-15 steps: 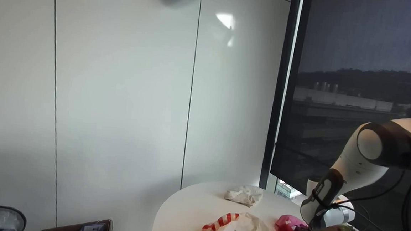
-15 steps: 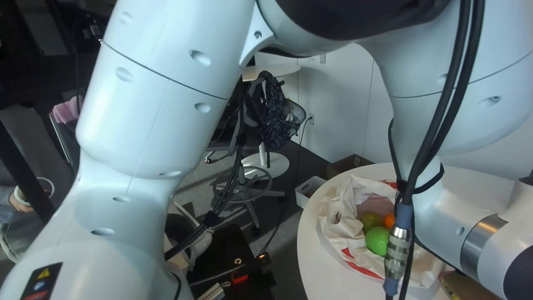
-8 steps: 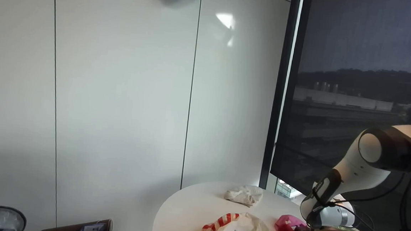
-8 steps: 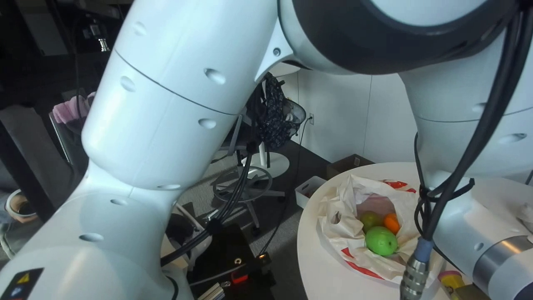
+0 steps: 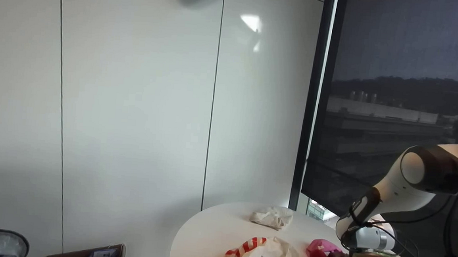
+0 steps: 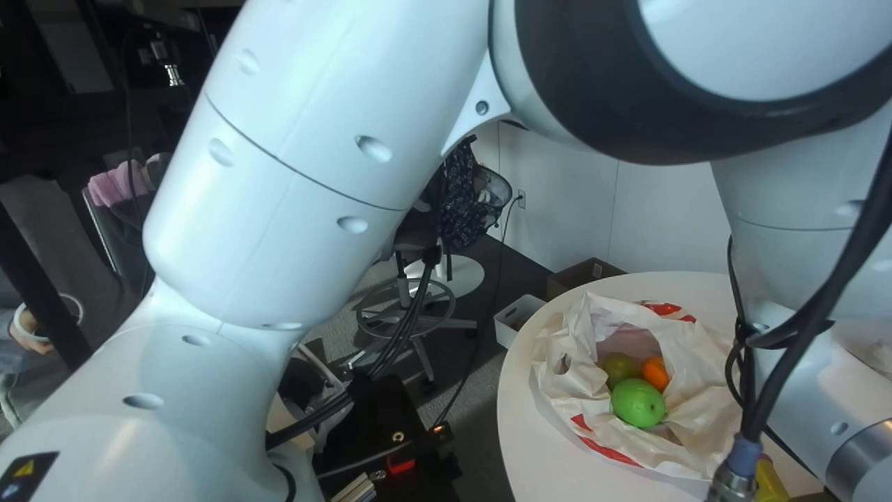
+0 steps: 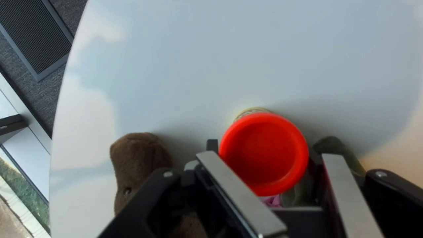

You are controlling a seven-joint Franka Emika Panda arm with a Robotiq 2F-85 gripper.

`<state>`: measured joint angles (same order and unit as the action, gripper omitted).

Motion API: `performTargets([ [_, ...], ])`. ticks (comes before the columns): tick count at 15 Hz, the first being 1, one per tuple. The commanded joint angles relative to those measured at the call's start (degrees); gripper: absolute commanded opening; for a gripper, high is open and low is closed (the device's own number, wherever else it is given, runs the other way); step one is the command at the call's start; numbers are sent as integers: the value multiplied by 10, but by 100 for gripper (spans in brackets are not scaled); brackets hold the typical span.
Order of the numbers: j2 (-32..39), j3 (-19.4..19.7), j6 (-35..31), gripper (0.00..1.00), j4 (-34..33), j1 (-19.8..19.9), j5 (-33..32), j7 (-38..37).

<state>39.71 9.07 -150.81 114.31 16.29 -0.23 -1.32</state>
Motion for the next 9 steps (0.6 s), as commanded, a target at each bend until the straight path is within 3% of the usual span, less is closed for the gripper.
performTargets([
  [1, -9, 3, 9, 31, -5, -8, 4, 10],
  [2, -24, -2, 19, 25, 8, -10, 3, 16],
  [5, -81, -12, 22, 25, 71, -34, -22, 55],
  [9, -145, -22, -6, 25, 148, -102, -77, 59],
])
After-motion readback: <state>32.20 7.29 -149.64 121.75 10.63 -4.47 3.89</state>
